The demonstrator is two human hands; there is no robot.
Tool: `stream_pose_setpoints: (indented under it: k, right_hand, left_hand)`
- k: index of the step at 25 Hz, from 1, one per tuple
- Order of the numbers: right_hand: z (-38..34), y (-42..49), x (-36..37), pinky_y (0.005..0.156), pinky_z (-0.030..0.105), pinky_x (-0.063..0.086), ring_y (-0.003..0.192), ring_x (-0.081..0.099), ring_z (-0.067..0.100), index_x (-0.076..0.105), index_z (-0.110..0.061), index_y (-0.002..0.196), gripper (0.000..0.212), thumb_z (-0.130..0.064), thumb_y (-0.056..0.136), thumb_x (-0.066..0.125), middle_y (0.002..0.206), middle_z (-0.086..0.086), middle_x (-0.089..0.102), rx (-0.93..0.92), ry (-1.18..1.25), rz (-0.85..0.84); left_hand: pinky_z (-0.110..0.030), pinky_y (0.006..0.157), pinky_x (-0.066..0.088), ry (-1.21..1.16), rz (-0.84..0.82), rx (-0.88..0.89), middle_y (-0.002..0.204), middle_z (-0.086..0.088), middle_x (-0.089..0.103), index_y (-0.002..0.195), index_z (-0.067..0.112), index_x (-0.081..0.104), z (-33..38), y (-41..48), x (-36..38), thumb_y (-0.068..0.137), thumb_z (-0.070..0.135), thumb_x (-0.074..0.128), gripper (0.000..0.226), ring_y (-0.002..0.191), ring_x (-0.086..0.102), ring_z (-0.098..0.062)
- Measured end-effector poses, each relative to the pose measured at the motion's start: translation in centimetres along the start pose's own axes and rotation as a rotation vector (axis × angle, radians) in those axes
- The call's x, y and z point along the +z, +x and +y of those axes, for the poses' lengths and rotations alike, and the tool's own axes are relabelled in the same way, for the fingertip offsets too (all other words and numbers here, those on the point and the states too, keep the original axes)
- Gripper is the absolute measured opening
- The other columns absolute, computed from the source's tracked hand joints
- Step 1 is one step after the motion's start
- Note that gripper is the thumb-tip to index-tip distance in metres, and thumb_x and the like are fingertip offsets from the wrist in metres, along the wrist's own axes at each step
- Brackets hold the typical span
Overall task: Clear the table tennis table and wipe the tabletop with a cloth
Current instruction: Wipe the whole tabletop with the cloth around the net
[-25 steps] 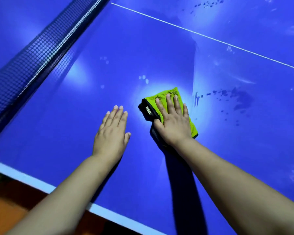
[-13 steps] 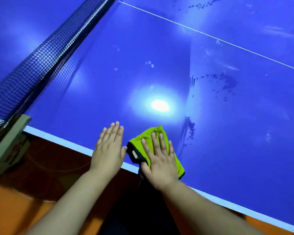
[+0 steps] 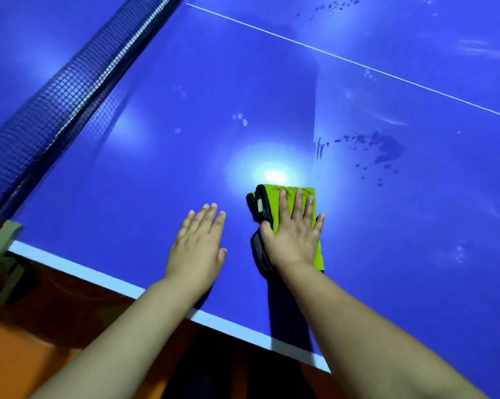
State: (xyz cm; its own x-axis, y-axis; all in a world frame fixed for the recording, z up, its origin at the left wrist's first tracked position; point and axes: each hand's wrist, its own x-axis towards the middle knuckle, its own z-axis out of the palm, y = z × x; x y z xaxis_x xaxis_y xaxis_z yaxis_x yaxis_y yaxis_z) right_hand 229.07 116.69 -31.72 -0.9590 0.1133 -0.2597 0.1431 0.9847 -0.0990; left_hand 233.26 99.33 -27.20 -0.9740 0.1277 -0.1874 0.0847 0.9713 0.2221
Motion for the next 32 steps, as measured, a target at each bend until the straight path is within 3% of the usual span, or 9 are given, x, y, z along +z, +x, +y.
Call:
stream_pose_setpoints:
  k: [3, 8, 15, 18, 22, 27, 32]
  right_hand:
    - [1.3, 7.2, -1.7, 0.118, 0.051, -0.008, 0.147, -0.017, 0.022, -0.005, -0.033, 0.153, 0.078, -0.055, 0.089, 0.035, 0.161, 0.001, -0.013, 0.020, 0.030, 0.031]
    - [2.4, 18.6, -3.7, 0.117, 0.052, -0.008, 0.147, -0.016, 0.023, -0.002, -0.032, 0.153, 0.077, -0.055, 0.088, 0.033, 0.162, 0.003, -0.009, 0.018, 0.016, 0.071]
    - [3.0, 34.2, -7.5, 0.117, 0.052, -0.004, 0.148, -0.013, 0.024, 0.005, -0.032, 0.153, 0.079, -0.059, 0.085, 0.034, 0.162, 0.005, -0.002, -0.039, 0.024, 0.109]
    - [3.3, 39.5, -9.2, 0.116, 0.052, -0.004, 0.148, -0.012, 0.023, 0.008, -0.033, 0.153, 0.078, -0.060, 0.085, 0.034, 0.162, 0.004, -0.001, -0.089, 0.025, 0.103]
    - [3.0, 46.0, -11.1, 0.117, 0.052, -0.004, 0.148, -0.008, 0.024, 0.009, -0.033, 0.154, 0.071, -0.050, 0.089, 0.033, 0.162, 0.003, 0.000, -0.192, 0.004, 0.085]
    - [3.6, 48.9, -12.6, 0.118, 0.046, 0.000, 0.149, -0.006, 0.023, 0.010, -0.033, 0.154, 0.067, -0.044, 0.093, 0.036, 0.162, 0.003, -0.002, -0.308, 0.018, 0.023]
    - [6.4, 44.2, -11.3, 0.118, 0.045, 0.003, 0.149, -0.005, 0.023, 0.011, -0.029, 0.154, 0.069, -0.043, 0.092, 0.039, 0.162, 0.003, -0.003, -0.322, 0.036, 0.048]
  left_hand:
    - [-0.031, 0.112, -0.014, 0.042, -0.054, 0.020, 0.158, -0.003, -0.003, 0.150, 0.015, 0.005, 3.2, 5.3, 0.5, 0.093, 0.036, 0.047, 0.073, 0.145, -0.006, -0.016]
    - [-0.039, 0.115, -0.008, 0.149, -0.066, -0.007, 0.157, -0.009, -0.007, 0.149, 0.010, 0.001, 7.1, 14.2, 0.4, 0.092, 0.036, 0.047, 0.078, 0.145, -0.008, -0.021]
    - [-0.047, 0.116, -0.006, 0.286, -0.268, -0.043, 0.155, -0.014, -0.017, 0.147, 0.006, -0.011, 10.1, 23.7, -0.2, 0.076, 0.052, 0.065, 0.113, 0.144, -0.013, -0.025]
    - [-0.045, 0.114, -0.008, 0.358, -0.340, -0.018, 0.154, -0.018, -0.018, 0.145, 0.002, -0.015, 10.7, 25.1, -0.1, 0.075, 0.045, 0.068, 0.117, 0.144, -0.012, -0.027]
    - [-0.045, 0.114, -0.009, 0.385, -0.364, -0.030, 0.153, -0.022, -0.018, 0.143, -0.002, -0.016, 11.5, 25.8, 0.3, 0.081, 0.031, 0.063, 0.106, 0.143, -0.013, -0.032]
    - [-0.045, 0.116, -0.007, 0.405, -0.407, -0.051, 0.154, -0.018, -0.019, 0.144, 0.001, -0.016, 11.5, 25.9, 0.2, 0.072, 0.045, 0.072, 0.123, 0.144, -0.012, -0.027]
    - [-0.040, 0.118, -0.002, 0.383, -0.403, -0.063, 0.154, -0.013, -0.019, 0.145, 0.005, -0.016, 11.5, 25.7, 0.2, 0.069, 0.050, 0.073, 0.126, 0.144, -0.012, -0.022]
